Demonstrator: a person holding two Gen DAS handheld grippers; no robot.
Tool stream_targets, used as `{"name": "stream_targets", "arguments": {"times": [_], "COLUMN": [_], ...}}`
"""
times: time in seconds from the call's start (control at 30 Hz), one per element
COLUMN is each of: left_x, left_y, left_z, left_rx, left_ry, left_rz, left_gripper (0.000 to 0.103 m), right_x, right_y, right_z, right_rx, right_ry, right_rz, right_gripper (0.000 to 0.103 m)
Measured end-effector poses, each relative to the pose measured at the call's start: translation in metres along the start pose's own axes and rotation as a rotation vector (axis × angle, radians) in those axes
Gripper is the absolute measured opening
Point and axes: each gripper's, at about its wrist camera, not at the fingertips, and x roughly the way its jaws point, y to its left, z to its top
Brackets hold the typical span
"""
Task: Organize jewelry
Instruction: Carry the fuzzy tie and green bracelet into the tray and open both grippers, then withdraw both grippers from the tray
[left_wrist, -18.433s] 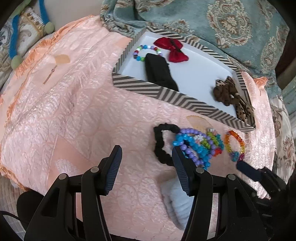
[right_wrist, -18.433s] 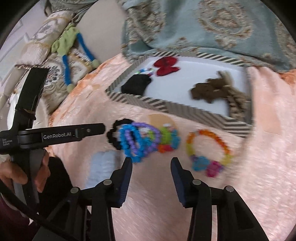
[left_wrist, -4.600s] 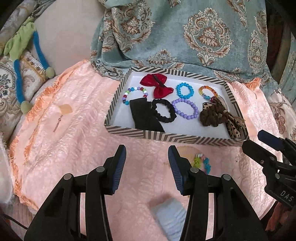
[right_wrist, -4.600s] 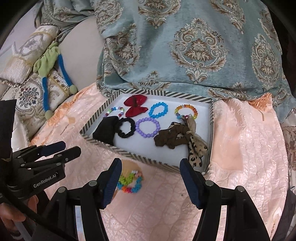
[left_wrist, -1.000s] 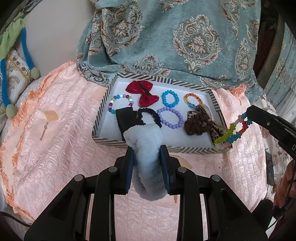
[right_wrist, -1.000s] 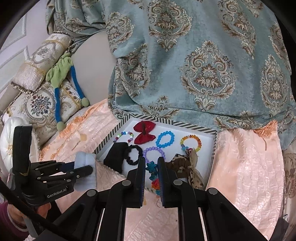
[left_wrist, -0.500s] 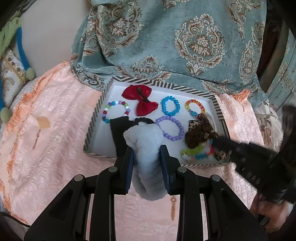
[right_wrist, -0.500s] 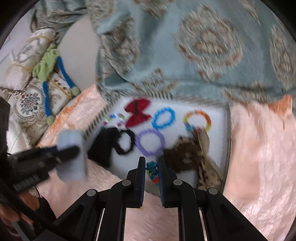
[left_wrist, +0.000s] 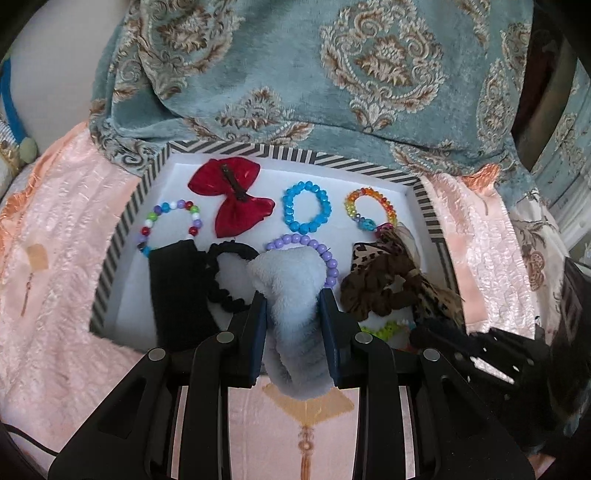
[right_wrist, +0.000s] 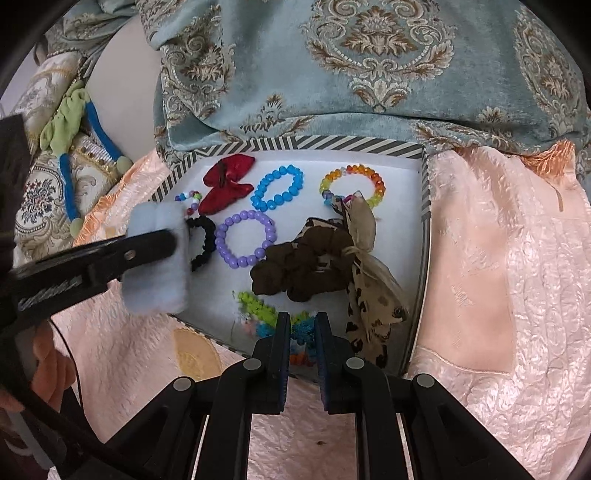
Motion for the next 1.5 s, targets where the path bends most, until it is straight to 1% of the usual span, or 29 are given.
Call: {"name": "stream_targets", "arguments": {"times": [0.27, 0.33, 0.57, 0.63, 0.67, 0.7, 0.73, 0.77, 0.87, 0.93, 0.97, 1.0, 1.07, 1.13, 1.3, 1.5], "left_x": [0.028, 0.030, 0.034, 0.034, 0.033, 0.032, 0.030, 0.027, 0.018, 0.009, 0.003, -0.001, -0.010, -0.019, -0.044, -0.068], "left_y": [0.005, 0.005, 0.006, 0.007, 0.008, 0.008, 0.008, 0.009, 0.010, 0.012, 0.013, 0.014, 0.015, 0.015, 0.013, 0.017], "left_z": [0.001, 0.000, 0.000, -0.001, -0.002, -0.003, -0.004, -0.005, -0.008, -0.010, -0.012, -0.014, -0.018, -0.022, -0.037, -0.053], "left_rx": [0.001, 0.000, -0.006, -0.010, -0.014, -0.016, -0.017, -0.021, -0.031, -0.042, -0.049, -0.053, -0.053, -0.045, -0.012, -0.018], "left_ry": [0.044, 0.050, 0.050, 0.053, 0.048, 0.042, 0.036, 0.027, 0.010, -0.020, -0.035, -0.042, -0.053, -0.070, -0.123, -0.150], "left_rz": [0.035, 0.039, 0.047, 0.042, 0.034, 0.029, 0.025, 0.018, 0.024, 0.041, 0.049, 0.050, 0.055, 0.077, 0.140, 0.162], "left_gripper": [0.026, 0.026, 0.027, 0.039, 0.043, 0.052, 0.059, 0.060, 0.060, 0.060, 0.060, 0.060, 0.060, 0.060, 0.060, 0.060], "right_x": [0.007, 0.010, 0.011, 0.011, 0.011, 0.010, 0.008, 0.007, -0.001, -0.009, -0.014, -0.019, -0.029, -0.040, -0.055, -0.067], "right_y": [-0.004, -0.002, 0.002, 0.002, 0.002, 0.001, 0.000, 0.000, 0.001, 0.004, 0.006, 0.009, 0.014, 0.021, 0.032, 0.042], "right_z": [-0.003, -0.002, -0.003, -0.003, -0.004, -0.004, -0.004, -0.005, -0.008, -0.010, -0.011, -0.013, -0.015, -0.019, -0.024, -0.029], "right_rx": [-0.009, -0.017, -0.044, -0.043, -0.037, -0.029, -0.019, -0.009, 0.007, 0.007, 0.007, 0.006, 0.002, 0.004, 0.013, 0.034], "right_ry": [0.011, 0.014, 0.006, 0.005, 0.003, 0.000, -0.003, -0.005, -0.019, -0.035, -0.048, -0.060, -0.094, -0.128, -0.160, -0.193], "right_rz": [-0.005, -0.005, -0.049, -0.058, -0.057, -0.060, -0.056, -0.047, -0.036, -0.036, -0.042, -0.049, -0.063, -0.060, -0.047, -0.049], "right_gripper": [0.012, 0.012, 0.012, 0.012, 0.016, 0.020, 0.021, 0.021, 0.021, 0.022, 0.026, 0.033, 0.041, 0.042, 0.043, 0.044]}}
